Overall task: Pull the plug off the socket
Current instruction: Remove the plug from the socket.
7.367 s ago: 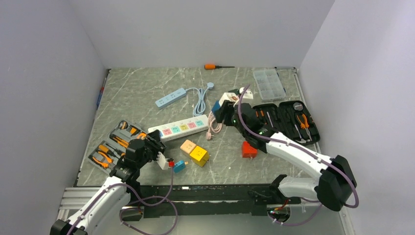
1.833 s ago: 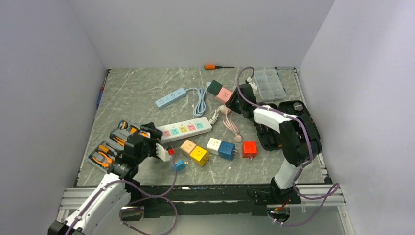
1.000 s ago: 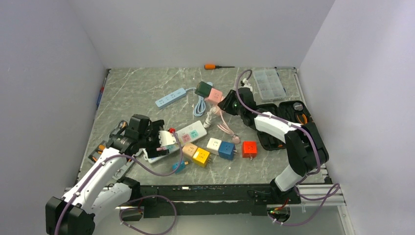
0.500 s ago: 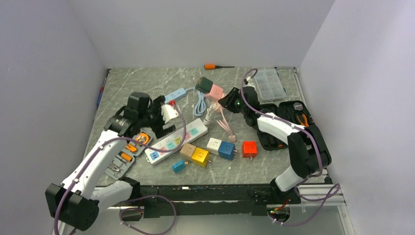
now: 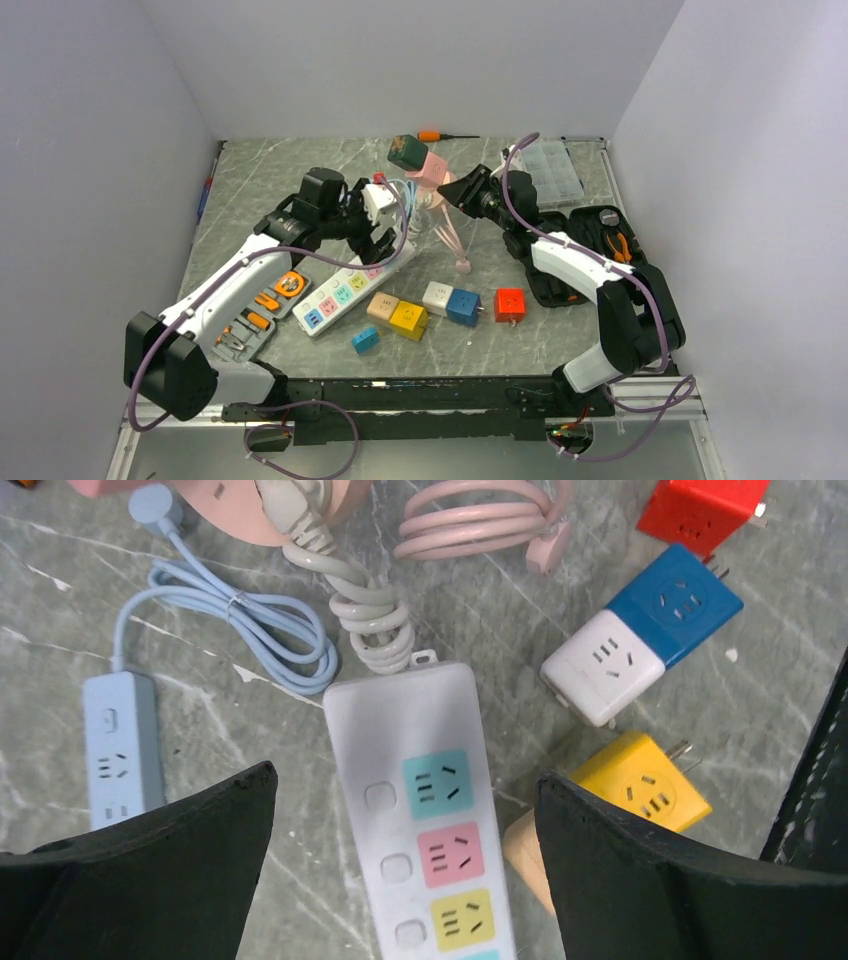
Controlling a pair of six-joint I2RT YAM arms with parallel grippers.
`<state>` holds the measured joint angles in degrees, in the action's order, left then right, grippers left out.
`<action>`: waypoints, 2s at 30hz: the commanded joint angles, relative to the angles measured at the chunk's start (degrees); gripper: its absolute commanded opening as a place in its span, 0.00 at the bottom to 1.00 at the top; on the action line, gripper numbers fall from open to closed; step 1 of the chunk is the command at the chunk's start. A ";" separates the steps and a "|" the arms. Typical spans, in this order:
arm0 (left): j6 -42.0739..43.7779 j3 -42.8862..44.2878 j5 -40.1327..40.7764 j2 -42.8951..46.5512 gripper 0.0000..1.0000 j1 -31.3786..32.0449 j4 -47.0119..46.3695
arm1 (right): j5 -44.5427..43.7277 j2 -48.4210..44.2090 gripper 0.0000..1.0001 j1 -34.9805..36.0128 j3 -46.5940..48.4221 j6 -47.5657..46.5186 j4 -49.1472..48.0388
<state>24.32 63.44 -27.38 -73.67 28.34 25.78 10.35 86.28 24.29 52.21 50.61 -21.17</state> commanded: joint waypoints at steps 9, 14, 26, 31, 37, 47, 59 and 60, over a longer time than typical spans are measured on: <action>-17.30 6.16 -5.27 -8.64 0.99 0.19 -10.12 | 6.40 -3.55 0.00 -0.28 -2.31 9.52 -28.06; -19.61 7.65 -8.75 -11.00 0.99 0.18 -11.84 | 8.07 -2.44 0.00 -0.13 -2.73 10.60 -30.90; -19.76 11.44 -4.45 -14.97 0.82 0.21 -10.61 | 8.63 -2.71 0.00 1.54 -2.82 12.03 -33.54; -19.90 12.26 -3.52 -15.02 0.66 -0.29 -10.89 | 8.39 -2.55 0.00 2.29 -3.89 10.64 -33.10; -19.22 11.79 -2.37 -14.31 0.53 -0.74 -10.83 | 6.76 -1.98 0.00 3.42 -5.78 7.94 -30.24; -21.43 9.95 4.58 -9.85 0.00 -0.92 -8.04 | -2.64 -2.13 0.00 4.89 -7.41 3.98 -24.28; -27.40 7.28 3.72 -3.52 0.00 -0.84 -7.08 | -17.90 -1.72 0.00 8.77 -5.28 -2.65 -13.23; -28.07 7.37 3.40 -3.33 0.00 -0.90 -7.34 | -18.36 -1.25 0.00 8.88 -5.39 -2.67 -13.08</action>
<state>-0.38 69.38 -21.23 -82.70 27.77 20.67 4.89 86.11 33.80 44.45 53.78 -36.21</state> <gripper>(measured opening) 0.089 0.366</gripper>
